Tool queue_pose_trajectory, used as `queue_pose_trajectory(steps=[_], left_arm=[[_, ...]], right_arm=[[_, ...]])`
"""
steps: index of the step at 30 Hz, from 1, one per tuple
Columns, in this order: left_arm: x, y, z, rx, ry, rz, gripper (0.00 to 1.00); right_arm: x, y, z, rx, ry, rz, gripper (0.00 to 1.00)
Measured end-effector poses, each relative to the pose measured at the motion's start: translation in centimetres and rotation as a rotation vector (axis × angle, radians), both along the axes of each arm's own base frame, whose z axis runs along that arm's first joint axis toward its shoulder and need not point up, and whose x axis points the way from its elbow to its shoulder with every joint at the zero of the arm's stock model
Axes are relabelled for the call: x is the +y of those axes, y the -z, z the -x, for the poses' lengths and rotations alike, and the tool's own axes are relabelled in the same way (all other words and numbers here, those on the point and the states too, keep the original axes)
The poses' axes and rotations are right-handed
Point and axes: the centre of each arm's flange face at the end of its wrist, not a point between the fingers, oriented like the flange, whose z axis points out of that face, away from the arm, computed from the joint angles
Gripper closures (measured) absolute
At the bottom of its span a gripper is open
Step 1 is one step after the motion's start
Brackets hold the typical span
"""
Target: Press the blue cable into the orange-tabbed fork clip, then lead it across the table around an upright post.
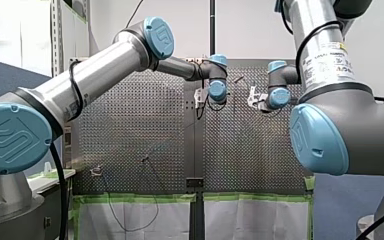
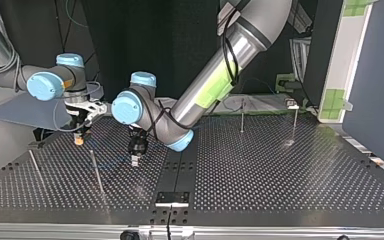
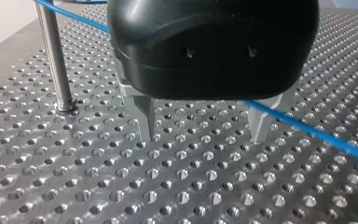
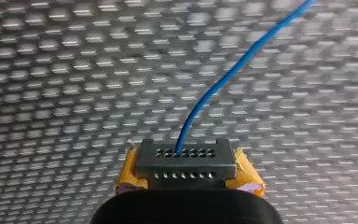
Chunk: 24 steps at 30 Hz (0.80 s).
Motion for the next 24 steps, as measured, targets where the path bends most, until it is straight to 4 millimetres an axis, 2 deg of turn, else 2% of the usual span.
queue_pose_trajectory(steps=[9, 14, 19, 24], left_arm=[[-0.2, -0.4, 0.4, -0.008, -0.030, -0.001, 0.00], [-0.2, -0.5, 0.5, -0.010, -0.042, 0.000, 0.00], [-0.1, -0.6, 0.4, -0.013, -0.054, 0.007, 0.00], [-0.1, -0.6, 0.5, -0.014, -0.059, 0.011, 0.00]], right_arm=[[0.6, 8.0, 0.6, 0.027, 0.027, -0.066, 1.00], [0.2, 11.0, 1.3, 0.044, 0.042, -0.085, 1.00], [-0.3, 14.4, 2.8, 0.067, 0.069, -0.121, 1.00], [-0.9, 16.8, 4.3, 0.076, 0.101, -0.144, 1.00]])
